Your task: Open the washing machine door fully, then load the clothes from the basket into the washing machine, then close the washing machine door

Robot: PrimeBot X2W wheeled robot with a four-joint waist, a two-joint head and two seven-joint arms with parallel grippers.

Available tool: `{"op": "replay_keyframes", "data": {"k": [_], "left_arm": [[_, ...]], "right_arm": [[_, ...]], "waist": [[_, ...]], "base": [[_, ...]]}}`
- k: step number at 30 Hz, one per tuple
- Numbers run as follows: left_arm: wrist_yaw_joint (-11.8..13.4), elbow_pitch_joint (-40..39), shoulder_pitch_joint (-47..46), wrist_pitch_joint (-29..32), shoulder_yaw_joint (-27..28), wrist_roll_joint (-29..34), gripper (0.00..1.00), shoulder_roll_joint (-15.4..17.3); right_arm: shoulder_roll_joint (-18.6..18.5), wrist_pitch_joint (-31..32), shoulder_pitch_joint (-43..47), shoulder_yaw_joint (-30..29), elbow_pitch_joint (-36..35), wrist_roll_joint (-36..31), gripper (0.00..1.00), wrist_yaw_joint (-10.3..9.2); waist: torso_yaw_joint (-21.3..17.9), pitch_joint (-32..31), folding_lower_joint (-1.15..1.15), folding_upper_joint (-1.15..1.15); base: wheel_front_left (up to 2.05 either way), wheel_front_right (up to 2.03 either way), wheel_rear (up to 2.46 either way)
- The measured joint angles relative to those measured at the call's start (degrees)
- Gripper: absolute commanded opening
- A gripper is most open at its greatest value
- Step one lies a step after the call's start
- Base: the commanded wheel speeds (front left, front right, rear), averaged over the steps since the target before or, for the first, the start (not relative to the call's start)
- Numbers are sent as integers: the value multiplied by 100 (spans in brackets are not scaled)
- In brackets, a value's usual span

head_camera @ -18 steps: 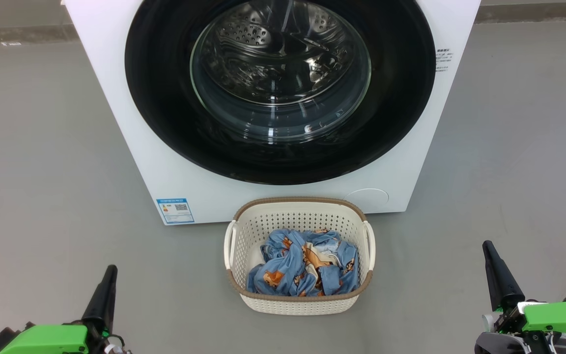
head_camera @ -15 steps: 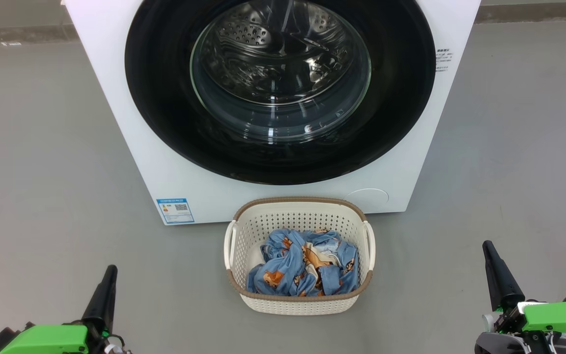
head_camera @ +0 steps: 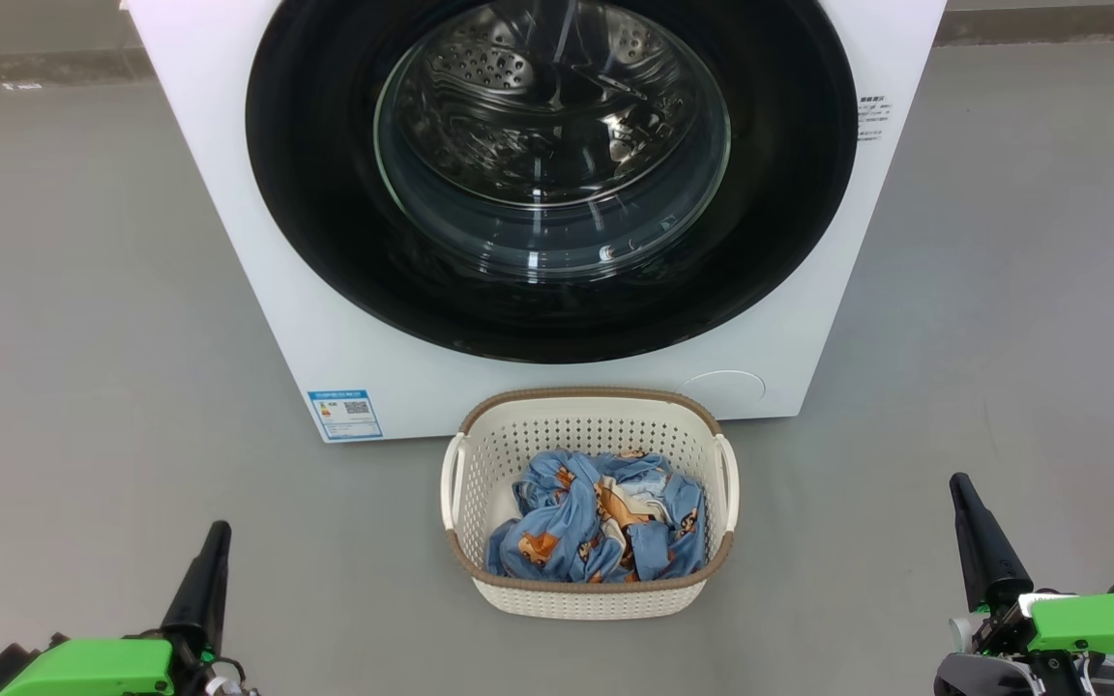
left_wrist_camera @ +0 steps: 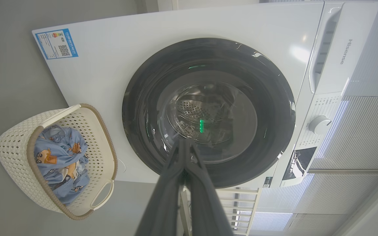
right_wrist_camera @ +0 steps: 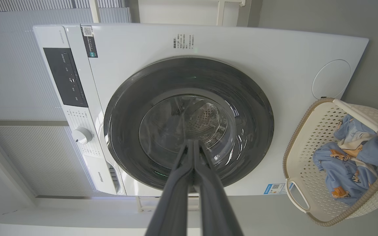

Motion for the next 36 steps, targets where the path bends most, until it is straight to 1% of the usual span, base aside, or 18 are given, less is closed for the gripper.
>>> {"op": "replay_keyframes", "data": {"k": [27, 28, 29, 30, 31, 36], "left_arm": [[0, 0, 0, 0, 0, 0, 0, 0], [1, 21, 1, 0, -1, 2, 100, -7], [2, 70, 12, 0, -1, 3, 0, -30], [3, 137, 41, 0, -10, 3, 0, -62], [3, 200, 94, 1, -22, 3, 100, -93], [3, 283, 226, -10, -47, 3, 100, -144]], "right_arm": [[0, 0, 0, 0, 0, 0, 0, 0], [1, -3, 1, 1, 24, 1, 100, 0], [8, -8, 12, 1, 81, 1, 0, 0], [22, -8, 41, 1, 151, 1, 0, 0], [40, -8, 90, 1, 218, 1, 100, 0], [78, -44, 208, 26, 291, 1, 100, 0]], "waist": [[0, 0, 0, 0], [0, 0, 0, 0], [0, 0, 0, 0], [0, 0, 0, 0], [0, 0, 0, 0], [3, 1, 1, 0]], "base": [[0, 0, 0], [0, 0, 0], [0, 0, 0], [0, 0, 0], [0, 0, 0], [0, 0, 0]]}}
